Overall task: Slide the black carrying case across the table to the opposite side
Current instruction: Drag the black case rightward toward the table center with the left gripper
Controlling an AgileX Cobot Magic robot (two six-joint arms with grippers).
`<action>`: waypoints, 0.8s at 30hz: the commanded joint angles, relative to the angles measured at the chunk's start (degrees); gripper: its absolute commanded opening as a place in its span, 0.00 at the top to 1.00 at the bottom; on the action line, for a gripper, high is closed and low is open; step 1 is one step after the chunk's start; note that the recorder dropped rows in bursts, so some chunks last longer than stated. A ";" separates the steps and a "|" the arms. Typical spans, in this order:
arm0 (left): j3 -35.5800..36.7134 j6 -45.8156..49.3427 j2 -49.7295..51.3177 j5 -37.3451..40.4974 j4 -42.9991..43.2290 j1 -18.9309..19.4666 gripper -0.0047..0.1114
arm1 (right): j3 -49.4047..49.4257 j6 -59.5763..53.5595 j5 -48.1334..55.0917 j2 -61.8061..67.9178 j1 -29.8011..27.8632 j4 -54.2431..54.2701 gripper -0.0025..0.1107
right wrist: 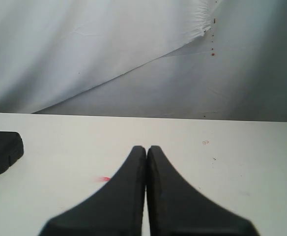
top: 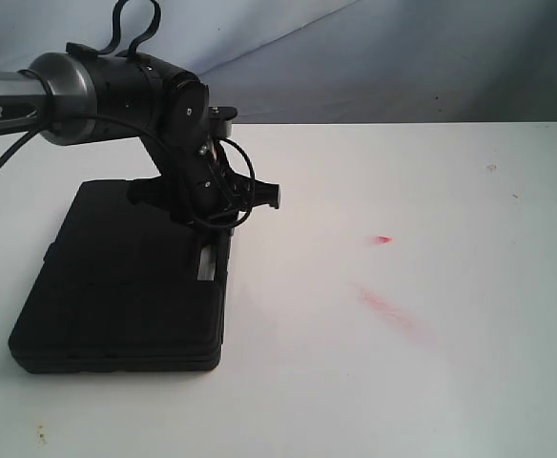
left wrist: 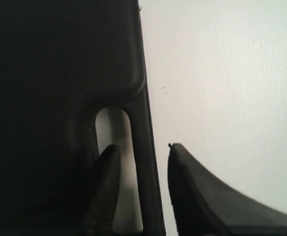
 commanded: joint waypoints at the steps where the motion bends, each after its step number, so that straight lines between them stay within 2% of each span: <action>1: -0.52 -0.67 0.83 -0.92 0.35 -0.38 0.67 | 0.23 0.11 -0.07 -0.38 -0.24 -0.25 0.98; 19: -0.52 -0.88 6.05 -2.68 0.34 -0.38 0.68 | 0.23 0.11 -0.07 -0.38 -0.24 -0.25 0.98; 21: -0.52 -0.88 6.05 -2.83 0.34 -0.38 0.70 | 0.23 0.11 -0.07 -0.38 -0.24 -0.25 0.98; 24: -0.52 -0.88 6.05 -2.83 0.34 -0.38 0.82 | 0.23 0.11 -0.07 -0.38 -0.24 -0.25 0.98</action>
